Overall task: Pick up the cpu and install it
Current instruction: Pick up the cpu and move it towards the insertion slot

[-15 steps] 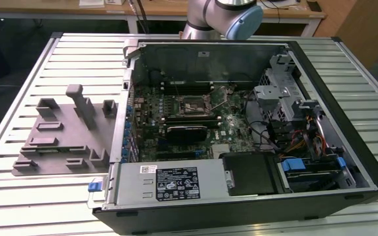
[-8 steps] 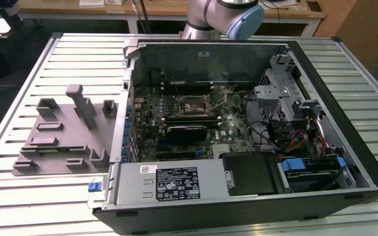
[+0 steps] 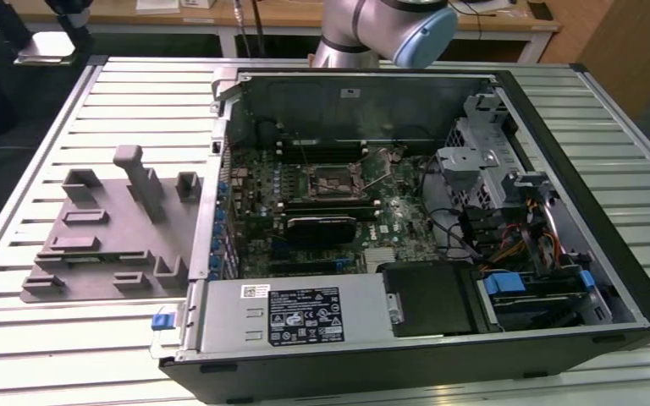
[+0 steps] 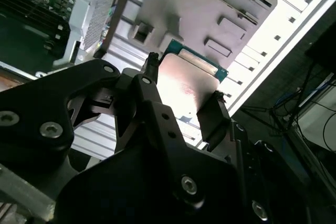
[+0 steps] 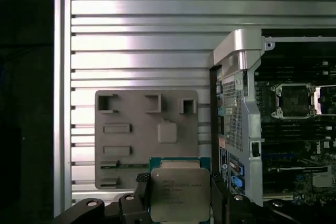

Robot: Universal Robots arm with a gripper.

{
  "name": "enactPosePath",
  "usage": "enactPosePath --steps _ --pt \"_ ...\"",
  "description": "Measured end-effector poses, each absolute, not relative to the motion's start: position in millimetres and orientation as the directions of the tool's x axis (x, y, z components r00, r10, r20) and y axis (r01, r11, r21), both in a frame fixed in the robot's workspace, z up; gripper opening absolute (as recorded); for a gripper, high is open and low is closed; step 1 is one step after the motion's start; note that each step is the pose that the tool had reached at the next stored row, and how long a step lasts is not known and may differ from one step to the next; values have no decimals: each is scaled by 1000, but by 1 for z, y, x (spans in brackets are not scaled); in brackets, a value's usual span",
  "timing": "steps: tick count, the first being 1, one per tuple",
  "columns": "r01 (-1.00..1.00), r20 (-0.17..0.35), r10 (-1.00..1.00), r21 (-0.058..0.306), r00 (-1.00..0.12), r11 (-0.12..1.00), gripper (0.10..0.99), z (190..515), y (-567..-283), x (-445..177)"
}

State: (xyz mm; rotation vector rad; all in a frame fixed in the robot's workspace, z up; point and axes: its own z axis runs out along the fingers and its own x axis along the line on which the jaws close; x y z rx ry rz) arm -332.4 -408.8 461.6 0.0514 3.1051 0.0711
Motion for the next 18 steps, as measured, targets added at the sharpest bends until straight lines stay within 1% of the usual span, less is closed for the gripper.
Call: enactPosePath --steps 18 --pt "32 -34 34 46 -999 998 545 462 -405 -246"
